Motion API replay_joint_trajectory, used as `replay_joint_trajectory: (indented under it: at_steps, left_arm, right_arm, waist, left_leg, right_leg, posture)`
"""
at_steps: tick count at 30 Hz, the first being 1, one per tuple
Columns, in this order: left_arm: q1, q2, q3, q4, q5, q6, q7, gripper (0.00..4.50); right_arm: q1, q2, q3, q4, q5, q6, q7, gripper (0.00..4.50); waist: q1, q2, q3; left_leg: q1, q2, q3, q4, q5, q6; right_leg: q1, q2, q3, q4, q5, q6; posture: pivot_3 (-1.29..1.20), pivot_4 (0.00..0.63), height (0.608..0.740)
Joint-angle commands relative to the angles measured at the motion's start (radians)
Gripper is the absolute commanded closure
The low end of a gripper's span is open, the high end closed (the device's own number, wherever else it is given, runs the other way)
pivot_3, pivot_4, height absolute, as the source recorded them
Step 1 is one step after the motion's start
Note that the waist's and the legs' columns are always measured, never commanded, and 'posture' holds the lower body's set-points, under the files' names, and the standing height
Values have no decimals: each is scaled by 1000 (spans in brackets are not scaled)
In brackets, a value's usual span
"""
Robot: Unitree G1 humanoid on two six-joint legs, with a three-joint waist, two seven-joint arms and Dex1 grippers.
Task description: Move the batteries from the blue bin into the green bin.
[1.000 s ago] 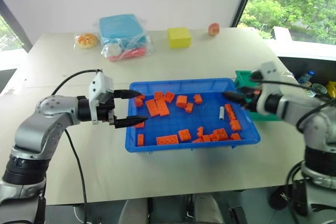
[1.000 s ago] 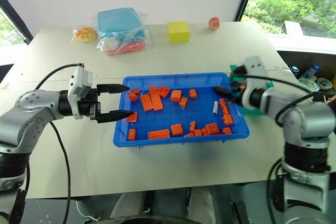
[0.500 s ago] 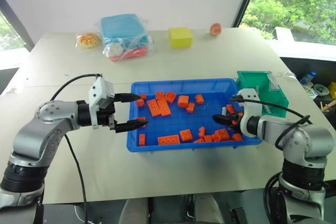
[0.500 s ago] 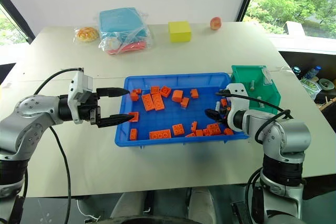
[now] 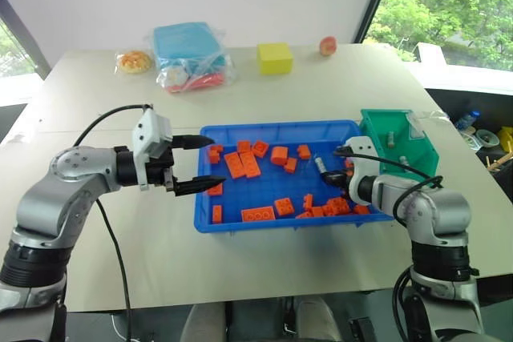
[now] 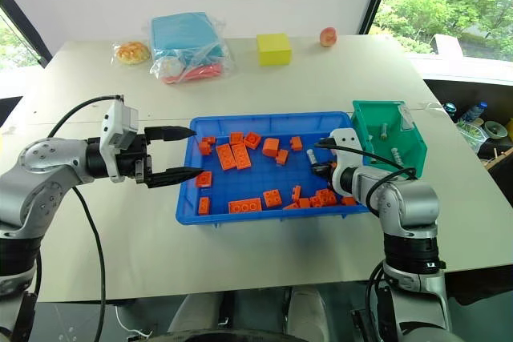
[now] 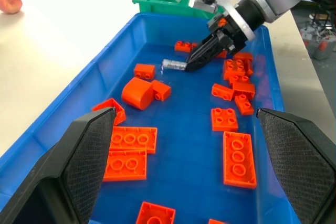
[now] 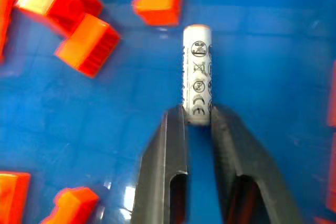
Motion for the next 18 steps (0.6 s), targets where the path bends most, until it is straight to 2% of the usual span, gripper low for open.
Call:
replay_joint_trajectory:
  at_steps: [1, 4, 9, 11, 14, 18]
  left_arm:
    - [-24, 5, 17, -11, -4, -11, -5, 0]
    - [-25, 6, 17, -5, -3, -15, -10, 0]
    - [-22, 7, 13, 6, 1, -20, -22, 0]
    - [-24, 3, 5, 14, 6, -23, -27, 0]
    - [-34, -3, -4, 23, 11, -26, -32, 0]
    - [-60, -12, -12, 41, 13, -22, -39, 0]
  right_arm:
    - [-15, -27, -25, -65, 37, 0, 40, 4482]
    - [-53, -71, -104, -119, 94, 40, 82, 4482]
    - [-163, -268, -294, -63, 123, 51, 126, 4482]
    - [-170, -355, -322, 8, 96, 12, 139, 4482]
    - [-143, -420, -306, 61, 73, -47, 161, 4482]
    - [-120, -458, -238, 103, 54, -134, 214, 2478]
  waist:
    - [0, 0, 0]
    - [-1, 3, 2]
    - [4, 6, 4]
    - [4, 2, 2]
    - [0, -2, -1]
    - [-7, 0, 1]
  left_leg:
    - [0, 0, 0, 0, 0, 0]
    - [-1, 0, 0, 0, 0, 0]
    - [-2, -1, 0, 0, 0, 0]
    - [-1, -1, 2, 0, 0, 0]
    - [-1, -1, 2, -1, 0, 0]
    - [-1, 0, 4, -1, 0, 0]
  right_leg:
    - [0, 0, 0, 0, 0, 0]
    - [1, 0, 0, 0, 0, 1]
    - [1, 0, 0, -1, 1, 2]
    - [-2, 0, 0, -2, 0, 0]
    - [-1, 0, -1, -3, 0, 0]
    - [2, 0, -1, -3, 0, 0]
  posture:
    - [0, 150, 704]
    - [0, 150, 704]
    - [0, 150, 704]
    - [0, 150, 704]
    - [0, 150, 704]
    - [0, 150, 704]
